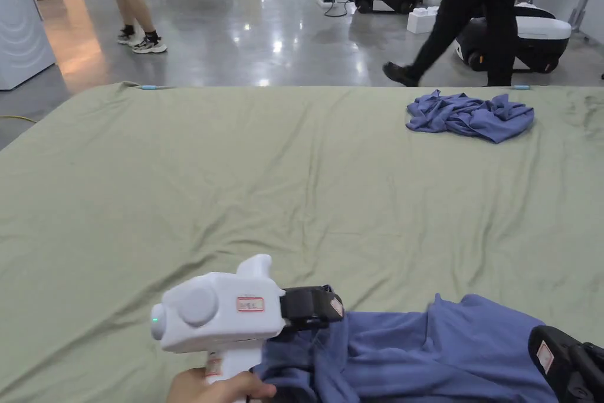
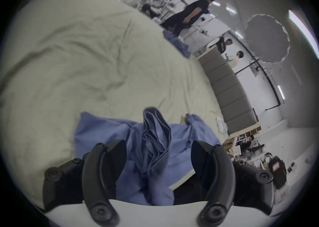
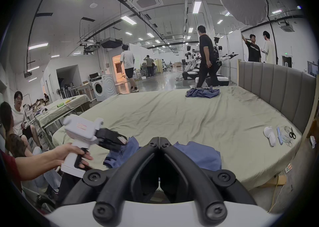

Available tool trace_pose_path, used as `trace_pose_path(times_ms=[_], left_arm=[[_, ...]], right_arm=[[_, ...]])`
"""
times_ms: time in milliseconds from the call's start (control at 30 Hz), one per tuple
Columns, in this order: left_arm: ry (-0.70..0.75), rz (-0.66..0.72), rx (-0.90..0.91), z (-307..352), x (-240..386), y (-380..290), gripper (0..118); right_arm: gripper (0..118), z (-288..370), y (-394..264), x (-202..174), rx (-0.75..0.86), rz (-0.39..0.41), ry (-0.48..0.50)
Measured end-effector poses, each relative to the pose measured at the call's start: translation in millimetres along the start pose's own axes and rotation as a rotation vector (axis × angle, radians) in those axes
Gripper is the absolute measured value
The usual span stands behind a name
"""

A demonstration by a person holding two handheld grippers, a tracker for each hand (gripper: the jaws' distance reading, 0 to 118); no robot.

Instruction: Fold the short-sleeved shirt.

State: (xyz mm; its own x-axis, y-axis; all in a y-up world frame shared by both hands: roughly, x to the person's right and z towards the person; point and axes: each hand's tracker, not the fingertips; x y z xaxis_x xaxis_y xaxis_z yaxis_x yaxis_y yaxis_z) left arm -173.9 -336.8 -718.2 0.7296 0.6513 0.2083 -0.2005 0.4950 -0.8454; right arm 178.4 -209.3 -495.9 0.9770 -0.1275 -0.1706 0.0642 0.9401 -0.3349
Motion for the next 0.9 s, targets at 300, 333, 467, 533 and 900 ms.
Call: trace_pose_path(times_ms=[300,333,467,533,900], left_arm=[[0.318,-0.381,0.124,-2,24,-45,0],[0.308,-0.353,0.077,-14,28,-50,0],[0.382,-0.451,0.035,-61,52,-71,0],[0.375,-0.522,0.045,-79,72,-88,0],[0.107,-0.38,0.147,-80,117,-78,0]], right_arm=[[2,-2,-7,12,-0.007,-0.022,-0.006],[2,-2,-8,13,-0.011,-0.027,-0.006],[2,0,-7,14,-0.017,-0.043,-0.007],[2,0,-5,15,-0.02,-0.052,-0.008],[2,5,-1,23,-0.03,-0.057,-0.029]])
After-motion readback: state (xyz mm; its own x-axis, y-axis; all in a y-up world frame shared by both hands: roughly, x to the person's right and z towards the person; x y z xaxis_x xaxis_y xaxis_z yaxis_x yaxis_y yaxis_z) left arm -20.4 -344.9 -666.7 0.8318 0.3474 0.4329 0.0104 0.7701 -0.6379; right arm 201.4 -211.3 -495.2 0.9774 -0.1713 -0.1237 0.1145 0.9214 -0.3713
